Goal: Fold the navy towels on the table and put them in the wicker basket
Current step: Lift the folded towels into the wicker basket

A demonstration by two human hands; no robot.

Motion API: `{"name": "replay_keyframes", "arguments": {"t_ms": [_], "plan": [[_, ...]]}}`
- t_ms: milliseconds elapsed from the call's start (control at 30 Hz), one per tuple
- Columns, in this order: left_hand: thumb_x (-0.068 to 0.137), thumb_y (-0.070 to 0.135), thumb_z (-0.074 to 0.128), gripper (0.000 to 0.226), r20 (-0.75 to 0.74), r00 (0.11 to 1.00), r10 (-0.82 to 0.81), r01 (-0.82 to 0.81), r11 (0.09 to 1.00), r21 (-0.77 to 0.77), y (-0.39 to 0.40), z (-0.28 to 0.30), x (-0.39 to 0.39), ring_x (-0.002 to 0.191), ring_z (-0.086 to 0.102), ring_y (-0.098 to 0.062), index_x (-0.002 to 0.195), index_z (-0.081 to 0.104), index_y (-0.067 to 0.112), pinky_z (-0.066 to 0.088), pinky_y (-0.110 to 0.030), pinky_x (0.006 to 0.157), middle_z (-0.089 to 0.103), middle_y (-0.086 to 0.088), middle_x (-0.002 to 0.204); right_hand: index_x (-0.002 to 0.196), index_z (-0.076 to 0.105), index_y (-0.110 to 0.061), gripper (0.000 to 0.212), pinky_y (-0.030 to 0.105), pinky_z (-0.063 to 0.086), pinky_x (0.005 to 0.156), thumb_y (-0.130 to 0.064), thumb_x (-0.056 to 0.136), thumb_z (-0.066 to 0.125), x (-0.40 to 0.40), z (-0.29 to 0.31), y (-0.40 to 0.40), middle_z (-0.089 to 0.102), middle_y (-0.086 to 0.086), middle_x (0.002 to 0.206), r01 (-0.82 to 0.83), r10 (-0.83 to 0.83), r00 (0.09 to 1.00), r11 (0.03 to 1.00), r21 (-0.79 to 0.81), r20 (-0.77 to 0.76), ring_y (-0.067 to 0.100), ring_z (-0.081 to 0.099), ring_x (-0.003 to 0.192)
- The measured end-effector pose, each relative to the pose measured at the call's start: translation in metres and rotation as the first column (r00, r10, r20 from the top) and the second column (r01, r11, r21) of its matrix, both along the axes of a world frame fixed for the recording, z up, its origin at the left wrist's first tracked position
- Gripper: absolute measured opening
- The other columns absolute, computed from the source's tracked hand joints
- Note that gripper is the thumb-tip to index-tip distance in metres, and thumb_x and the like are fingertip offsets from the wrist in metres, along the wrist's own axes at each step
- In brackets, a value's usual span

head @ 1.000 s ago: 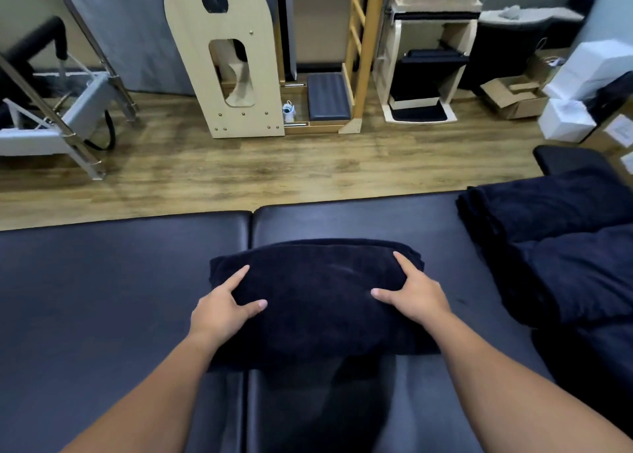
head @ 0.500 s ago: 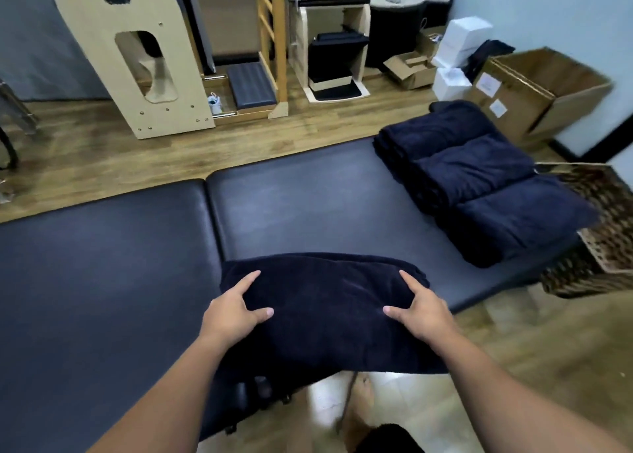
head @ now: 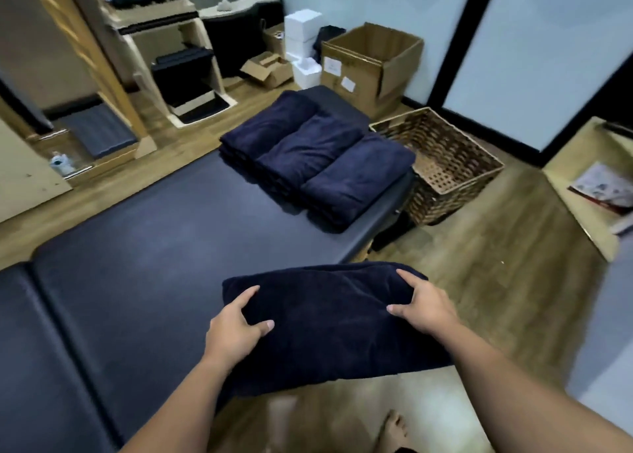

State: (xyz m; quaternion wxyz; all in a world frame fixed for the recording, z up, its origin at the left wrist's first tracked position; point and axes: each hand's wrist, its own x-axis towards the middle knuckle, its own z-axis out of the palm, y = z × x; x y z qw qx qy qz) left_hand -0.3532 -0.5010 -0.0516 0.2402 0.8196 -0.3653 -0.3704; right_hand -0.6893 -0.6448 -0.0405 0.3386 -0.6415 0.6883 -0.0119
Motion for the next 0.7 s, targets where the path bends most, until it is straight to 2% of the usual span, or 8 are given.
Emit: {"name": "replay_keyframes", "arguments": {"t_ms": [100, 233, 333, 400, 467, 567, 700], "plan": [[0.075, 0.038, 0.085, 0.077, 0.000, 0.996, -0.091, 0.091, 0.996, -0.010, -0.049, 0.002, -0.056, 0.115, 0.060, -0.020, 0.140, 0.046, 0.055, 0.049, -0.040, 0.102, 0.067, 0.017, 0.105, 0.148, 0.036, -0.053, 0.088, 0.032, 0.049, 0.088, -0.047, 0.074, 0.083, -0.068, 0.004, -0.021, 0.062, -0.009, 0.133, 0.066, -0.066, 0.998, 0.998, -0.011, -0.015, 0.021, 0.058, 0.122], [0.073, 0.038, 0.085, 0.078, -0.002, 0.982, -0.189, 0.189, 0.982, -0.027, -0.115, 0.006, -0.136, 0.120, 0.059, -0.018, 0.140, 0.048, 0.053, 0.047, -0.038, 0.106, 0.068, 0.016, 0.120, 0.146, 0.038, -0.055, 0.087, 0.033, 0.049, 0.094, -0.051, 0.071, 0.083, -0.158, 0.010, -0.051, 0.063, -0.012, 0.133, 0.131, -0.132, 0.990, 0.991, -0.023, -0.046, 0.020, 0.058, 0.123], [0.072, 0.036, 0.086, 0.078, -0.008, 0.966, -0.258, 0.257, 0.965, -0.042, -0.160, 0.008, -0.193, 0.119, 0.060, -0.015, 0.140, 0.050, 0.051, 0.047, -0.038, 0.106, 0.068, 0.016, 0.121, 0.146, 0.040, -0.054, 0.087, 0.034, 0.049, 0.097, -0.049, 0.071, 0.083, -0.218, 0.016, -0.071, 0.063, -0.011, 0.133, 0.189, -0.190, 0.980, 0.982, -0.027, -0.052, 0.021, 0.058, 0.123], [0.071, 0.036, 0.086, 0.079, -0.011, 0.954, -0.299, 0.298, 0.953, -0.051, -0.191, 0.010, -0.224, 0.118, 0.060, -0.013, 0.139, 0.050, 0.052, 0.048, -0.037, 0.104, 0.067, 0.016, 0.122, 0.146, 0.040, -0.053, 0.086, 0.032, 0.049, 0.091, -0.047, 0.072, 0.083, -0.250, 0.018, -0.085, 0.063, -0.012, 0.133, 0.231, -0.232, 0.971, 0.972, -0.027, -0.048, 0.021, 0.059, 0.122], [0.068, 0.040, 0.085, 0.080, -0.022, 0.940, -0.340, 0.339, 0.940, -0.041, -0.226, 0.010, -0.251, 0.117, 0.060, -0.012, 0.137, 0.048, 0.057, 0.049, -0.037, 0.103, 0.067, 0.017, 0.120, 0.145, 0.039, -0.055, 0.085, 0.033, 0.049, 0.089, -0.048, 0.072, 0.083, -0.280, 0.016, -0.101, 0.064, -0.013, 0.130, 0.282, -0.283, 0.958, 0.959, -0.022, -0.045, 0.020, 0.060, 0.118], [0.061, 0.049, 0.082, 0.084, -0.037, 0.915, -0.402, 0.400, 0.915, -0.051, -0.280, 0.008, -0.283, 0.117, 0.061, -0.013, 0.131, 0.041, 0.067, 0.050, -0.040, 0.103, 0.067, 0.017, 0.121, 0.145, 0.038, -0.055, 0.086, 0.037, 0.051, 0.094, -0.050, 0.071, 0.082, -0.314, 0.014, -0.131, 0.066, -0.014, 0.124, 0.338, -0.338, 0.940, 0.941, -0.016, -0.039, 0.019, 0.061, 0.116], [0.067, 0.044, 0.084, 0.081, -0.020, 0.883, -0.470, 0.468, 0.881, -0.065, -0.366, 0.009, -0.315, 0.117, 0.061, -0.011, 0.135, 0.044, 0.062, 0.050, -0.039, 0.103, 0.067, 0.019, 0.121, 0.146, 0.037, -0.053, 0.088, 0.038, 0.051, 0.096, -0.051, 0.071, 0.082, -0.345, 0.013, -0.186, 0.065, -0.015, 0.125, 0.386, -0.387, 0.922, 0.922, -0.032, -0.029, 0.020, 0.061, 0.115]]}}
